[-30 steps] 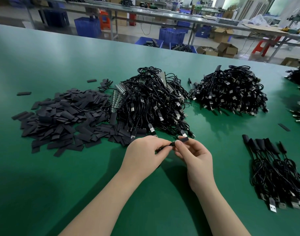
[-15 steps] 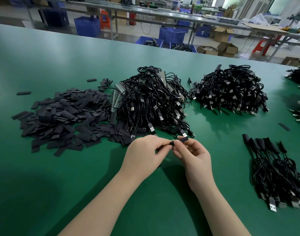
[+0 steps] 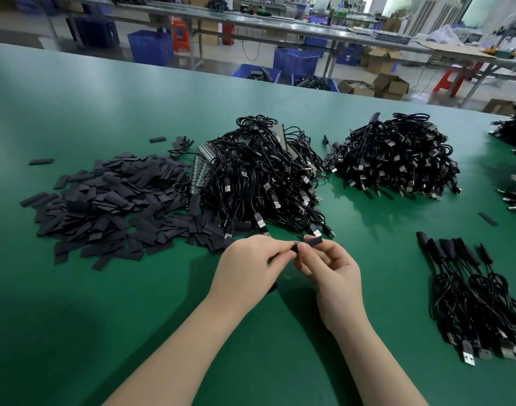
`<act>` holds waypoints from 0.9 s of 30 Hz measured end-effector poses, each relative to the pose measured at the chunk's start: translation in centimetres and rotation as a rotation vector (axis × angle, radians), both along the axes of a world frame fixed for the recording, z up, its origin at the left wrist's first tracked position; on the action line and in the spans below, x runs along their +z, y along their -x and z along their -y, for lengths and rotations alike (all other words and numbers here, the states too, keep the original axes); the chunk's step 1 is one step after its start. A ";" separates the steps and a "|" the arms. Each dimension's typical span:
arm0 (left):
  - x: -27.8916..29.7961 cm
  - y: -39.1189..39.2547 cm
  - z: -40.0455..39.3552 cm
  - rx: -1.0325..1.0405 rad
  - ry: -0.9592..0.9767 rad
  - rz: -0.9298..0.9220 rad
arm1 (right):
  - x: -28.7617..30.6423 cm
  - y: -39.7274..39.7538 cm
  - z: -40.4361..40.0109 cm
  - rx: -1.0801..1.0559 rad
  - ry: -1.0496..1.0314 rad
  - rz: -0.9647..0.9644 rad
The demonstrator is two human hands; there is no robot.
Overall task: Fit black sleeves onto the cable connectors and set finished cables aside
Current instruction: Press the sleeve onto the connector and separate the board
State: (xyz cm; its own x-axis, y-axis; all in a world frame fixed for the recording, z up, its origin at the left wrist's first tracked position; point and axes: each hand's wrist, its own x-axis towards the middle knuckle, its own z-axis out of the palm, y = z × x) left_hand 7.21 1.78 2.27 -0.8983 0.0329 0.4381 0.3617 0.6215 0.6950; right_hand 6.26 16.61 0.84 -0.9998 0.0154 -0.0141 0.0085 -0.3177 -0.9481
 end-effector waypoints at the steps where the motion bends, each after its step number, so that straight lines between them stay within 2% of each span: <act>1: 0.0 0.0 0.0 0.000 0.000 -0.012 | 0.0 0.0 0.0 0.003 0.002 -0.002; 8: 0.1 0.2 0.1 -0.041 -0.047 -0.005 | 0.2 -0.1 0.2 -0.005 -0.011 -0.003; 13: -0.1 0.3 -0.1 0.027 -0.065 0.017 | 0.2 -0.3 0.1 -0.146 -0.274 -0.144; 16: -0.2 0.3 0.0 0.033 -0.085 0.044 | 0.2 -0.4 0.3 -0.120 -0.342 -0.164; 27: -0.2 0.2 -0.1 0.002 -0.072 0.033 | 0.2 -0.4 0.6 -0.068 -0.280 -0.150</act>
